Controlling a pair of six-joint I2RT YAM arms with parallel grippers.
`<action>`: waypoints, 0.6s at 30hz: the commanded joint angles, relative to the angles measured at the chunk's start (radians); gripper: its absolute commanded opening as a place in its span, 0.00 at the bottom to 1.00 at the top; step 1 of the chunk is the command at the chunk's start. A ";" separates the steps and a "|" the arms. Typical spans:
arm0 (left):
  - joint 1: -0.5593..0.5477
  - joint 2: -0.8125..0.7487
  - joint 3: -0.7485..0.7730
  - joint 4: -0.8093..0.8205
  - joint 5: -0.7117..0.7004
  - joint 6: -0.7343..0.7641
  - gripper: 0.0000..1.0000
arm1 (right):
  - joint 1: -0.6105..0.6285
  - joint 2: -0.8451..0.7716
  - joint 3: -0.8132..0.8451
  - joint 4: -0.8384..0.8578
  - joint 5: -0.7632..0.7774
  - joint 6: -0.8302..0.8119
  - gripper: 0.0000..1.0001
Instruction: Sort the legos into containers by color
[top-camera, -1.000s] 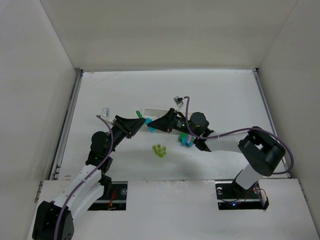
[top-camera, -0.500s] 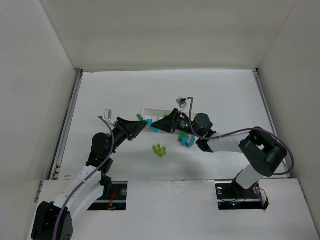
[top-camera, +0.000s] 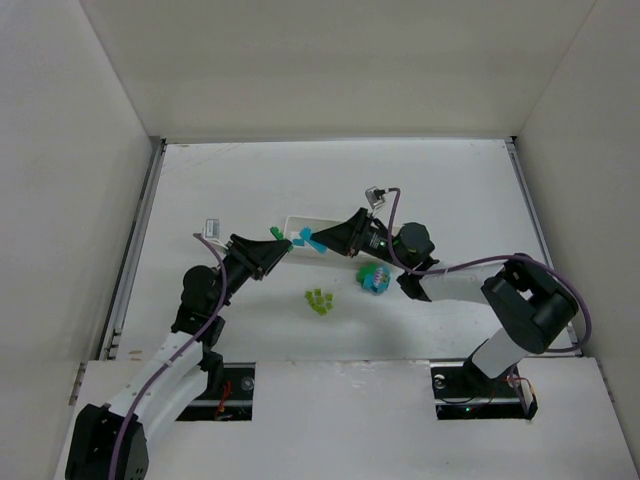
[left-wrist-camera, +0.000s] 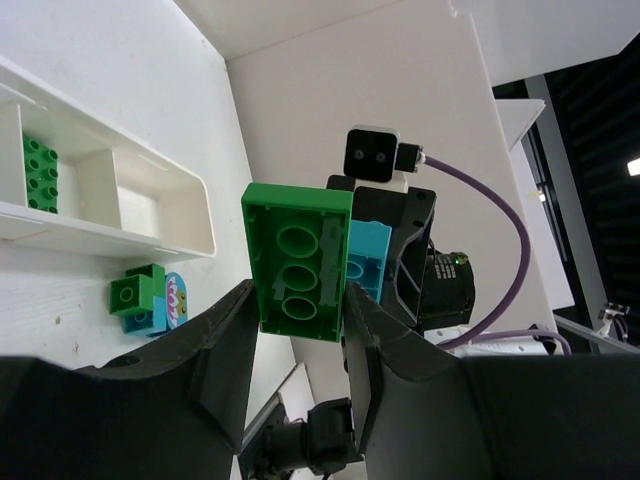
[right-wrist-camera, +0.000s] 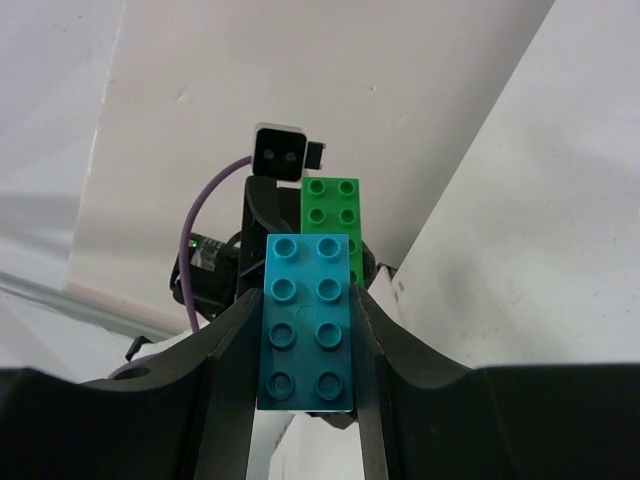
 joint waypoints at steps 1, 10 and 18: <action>0.009 -0.040 0.009 0.040 0.003 0.021 0.15 | -0.009 0.006 0.043 0.018 0.016 -0.021 0.27; 0.058 -0.073 0.006 -0.066 -0.011 0.070 0.15 | 0.001 0.084 0.285 -0.554 0.272 -0.319 0.28; 0.066 -0.048 0.007 -0.068 -0.011 0.110 0.15 | 0.025 0.206 0.496 -0.845 0.374 -0.451 0.29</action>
